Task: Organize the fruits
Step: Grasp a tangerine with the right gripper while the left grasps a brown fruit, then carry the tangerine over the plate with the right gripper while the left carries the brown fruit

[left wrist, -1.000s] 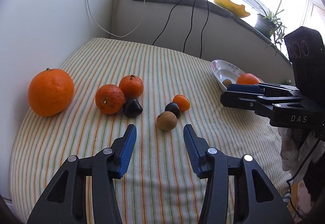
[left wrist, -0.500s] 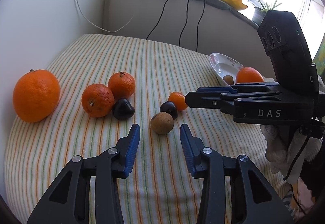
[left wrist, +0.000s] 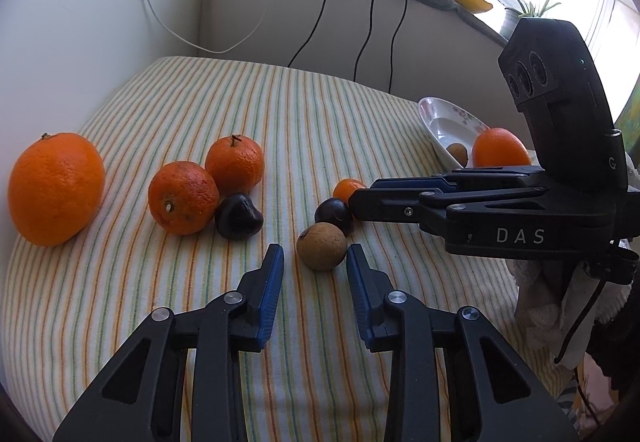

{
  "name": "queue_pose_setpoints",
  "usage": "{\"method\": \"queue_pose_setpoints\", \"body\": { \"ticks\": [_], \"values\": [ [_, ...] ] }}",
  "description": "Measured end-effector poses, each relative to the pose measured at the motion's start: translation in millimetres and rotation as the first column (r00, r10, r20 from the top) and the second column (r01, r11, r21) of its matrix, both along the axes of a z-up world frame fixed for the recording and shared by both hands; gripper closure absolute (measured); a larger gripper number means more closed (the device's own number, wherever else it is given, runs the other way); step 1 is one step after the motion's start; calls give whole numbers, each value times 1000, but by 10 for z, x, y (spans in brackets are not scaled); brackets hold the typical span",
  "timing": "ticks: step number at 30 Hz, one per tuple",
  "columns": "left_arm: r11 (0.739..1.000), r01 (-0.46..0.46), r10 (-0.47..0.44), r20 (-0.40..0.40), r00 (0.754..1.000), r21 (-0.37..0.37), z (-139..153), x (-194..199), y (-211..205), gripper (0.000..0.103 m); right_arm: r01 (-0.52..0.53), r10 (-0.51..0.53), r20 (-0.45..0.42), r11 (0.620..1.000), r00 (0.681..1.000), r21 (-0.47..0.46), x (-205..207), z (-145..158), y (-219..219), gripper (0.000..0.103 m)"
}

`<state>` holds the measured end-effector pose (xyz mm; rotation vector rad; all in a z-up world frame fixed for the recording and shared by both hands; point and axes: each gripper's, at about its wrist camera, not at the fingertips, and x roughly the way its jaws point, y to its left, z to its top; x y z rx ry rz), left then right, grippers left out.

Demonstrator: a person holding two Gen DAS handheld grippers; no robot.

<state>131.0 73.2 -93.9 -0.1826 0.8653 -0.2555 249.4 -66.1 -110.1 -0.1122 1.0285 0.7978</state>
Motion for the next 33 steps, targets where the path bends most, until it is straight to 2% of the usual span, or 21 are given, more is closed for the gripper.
{"method": "queue_pose_setpoints", "body": {
  "ticks": [6, 9, 19, 33],
  "values": [
    [1000, 8, -8, -10, 1000, -16, -2, 38, -1, 75, -6, 6, -15, 1000, 1000, 11, 10, -7, -15, 73],
    [1000, 13, -13, -9, 1000, -20, -8, 64, -10, 79, -16, 17, -32, 1000, 999, 25, 13, -12, 3, 80],
    [1000, 9, -9, 7, 1000, -18, 35, 18, -5, 79, -8, 9, -14, 1000, 1000, 27, -62, 23, -7, 81],
    [999, 27, -25, 57, 998, -41, 256, -24, -118, 79, 21, -26, 76, 998, 997, 64, -224, 405, -353, 81]
  ]
}}
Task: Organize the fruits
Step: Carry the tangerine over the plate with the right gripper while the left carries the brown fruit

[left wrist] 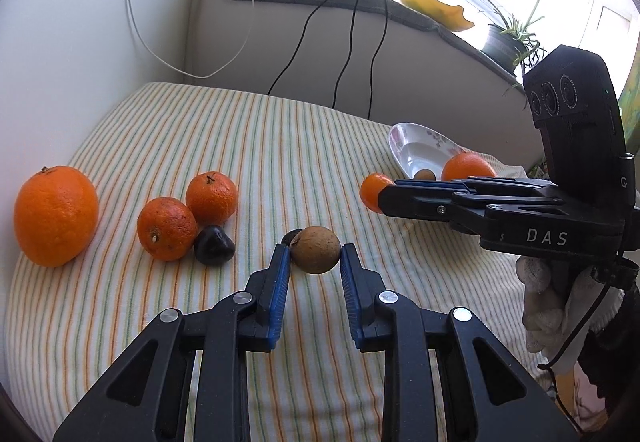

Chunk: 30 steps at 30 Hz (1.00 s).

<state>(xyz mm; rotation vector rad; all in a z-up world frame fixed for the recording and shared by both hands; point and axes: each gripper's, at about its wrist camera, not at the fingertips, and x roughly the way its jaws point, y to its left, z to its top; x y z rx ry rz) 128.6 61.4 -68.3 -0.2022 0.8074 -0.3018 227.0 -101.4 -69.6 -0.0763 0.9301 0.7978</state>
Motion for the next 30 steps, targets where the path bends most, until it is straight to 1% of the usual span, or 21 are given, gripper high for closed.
{"method": "queue_pose_setpoints", "body": {
  "ticks": [8, 13, 20, 30],
  "values": [
    [1000, 23, -22, 19, 1000, -16, 75, 67, -112, 79, 51, -51, 77, 999, 996, -5, -40, 242, -326, 81],
    [999, 37, -36, 27, 999, -28, 112, 149, -224, 79, 103, -102, 104, 995, 989, 3, 25, 381, -569, 81],
    [997, 71, -70, 32, 997, -31, 139, 243, -402, 79, 167, -167, 121, 986, 978, 10, 148, 458, -858, 81],
    [994, 110, -109, 34, 993, -26, 156, 401, -678, 79, 227, -227, 125, 974, 966, 18, 304, 484, -1136, 81]
  ]
}}
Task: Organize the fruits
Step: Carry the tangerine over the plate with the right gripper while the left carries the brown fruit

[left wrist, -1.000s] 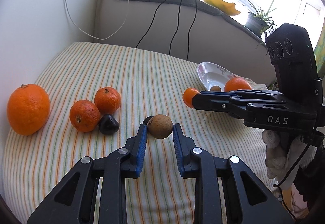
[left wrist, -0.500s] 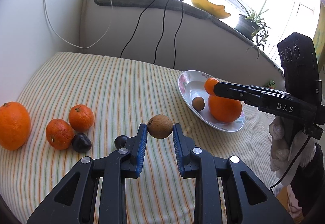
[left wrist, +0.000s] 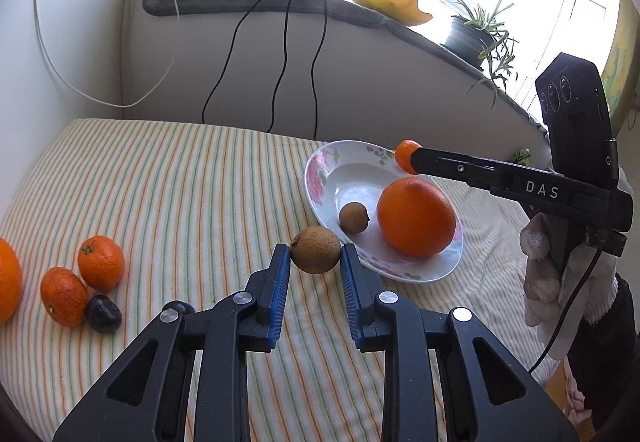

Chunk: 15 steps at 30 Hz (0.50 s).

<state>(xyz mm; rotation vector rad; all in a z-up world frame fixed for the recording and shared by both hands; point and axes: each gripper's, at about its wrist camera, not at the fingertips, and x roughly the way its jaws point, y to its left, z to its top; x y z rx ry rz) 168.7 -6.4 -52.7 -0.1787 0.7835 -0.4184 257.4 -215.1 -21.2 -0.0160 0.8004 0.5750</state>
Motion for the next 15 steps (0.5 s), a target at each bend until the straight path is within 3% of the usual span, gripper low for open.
{"method": "queue_pose_setpoints", "body": {
  "ticks": [15],
  "values": [
    [999, 38, -38, -7, 999, 12, -16, 201, -251, 79, 42, -42, -9, 999, 999, -5, 249, -80, -152, 81]
  ]
}}
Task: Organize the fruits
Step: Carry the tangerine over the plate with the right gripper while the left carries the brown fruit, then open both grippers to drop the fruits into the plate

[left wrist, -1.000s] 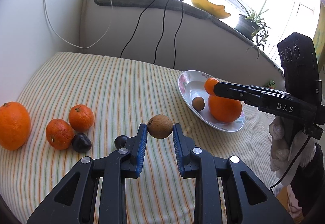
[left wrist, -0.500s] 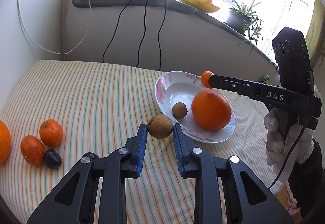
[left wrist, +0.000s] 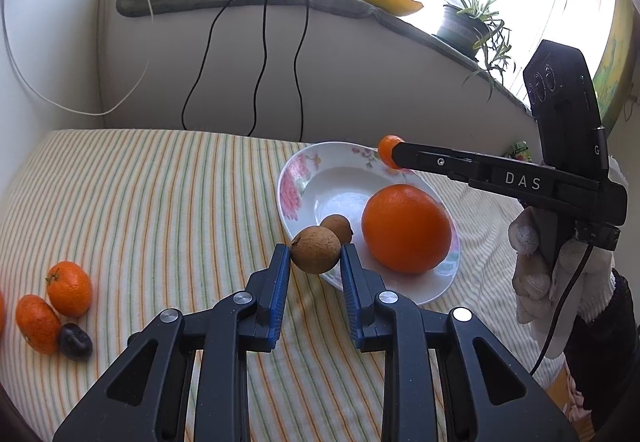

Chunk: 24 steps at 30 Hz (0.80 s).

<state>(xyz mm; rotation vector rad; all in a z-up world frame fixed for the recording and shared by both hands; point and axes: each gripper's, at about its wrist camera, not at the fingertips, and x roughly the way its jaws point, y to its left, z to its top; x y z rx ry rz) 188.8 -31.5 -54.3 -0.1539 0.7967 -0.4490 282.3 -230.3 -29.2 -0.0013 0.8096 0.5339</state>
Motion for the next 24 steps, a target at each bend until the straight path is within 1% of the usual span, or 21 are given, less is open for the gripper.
{"method": "queue_pose_setpoints", "body": {
  "ticks": [16, 24],
  "values": [
    [998, 18, -20, 27, 999, 55, 11, 57, -181, 79, 13, -13, -27, 1000, 1000, -9, 148, -118, -2, 81],
    [997, 32, -34, 28, 999, 67, 16, 62, -234, 79, 15, -15, -39, 1000, 999, -8, 158, -142, -1, 81]
  ]
}}
